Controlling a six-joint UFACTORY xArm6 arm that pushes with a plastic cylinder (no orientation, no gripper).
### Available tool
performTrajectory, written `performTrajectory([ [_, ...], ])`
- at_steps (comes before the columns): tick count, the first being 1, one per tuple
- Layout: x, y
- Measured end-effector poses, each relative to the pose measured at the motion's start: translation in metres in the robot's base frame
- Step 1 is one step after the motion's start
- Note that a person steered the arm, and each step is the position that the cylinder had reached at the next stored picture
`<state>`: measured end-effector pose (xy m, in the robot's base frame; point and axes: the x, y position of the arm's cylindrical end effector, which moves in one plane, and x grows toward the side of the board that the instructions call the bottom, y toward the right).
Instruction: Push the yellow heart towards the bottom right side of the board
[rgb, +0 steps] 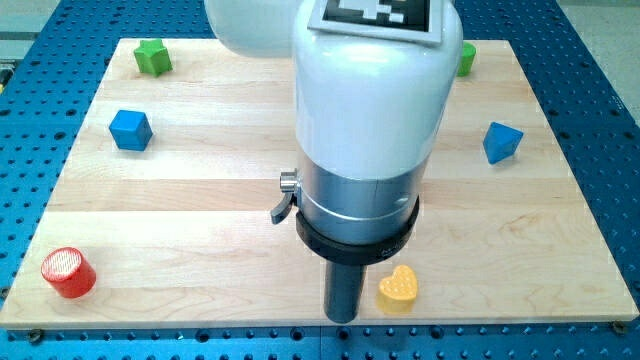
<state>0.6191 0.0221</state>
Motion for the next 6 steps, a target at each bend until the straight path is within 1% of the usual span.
performTrajectory([
  [1, 0.000, 0.030],
  [2, 0.000, 0.110],
  [3, -0.006, 0.139],
  [4, -0.006, 0.068],
  [5, -0.028, 0.063],
  [6, -0.056, 0.117],
])
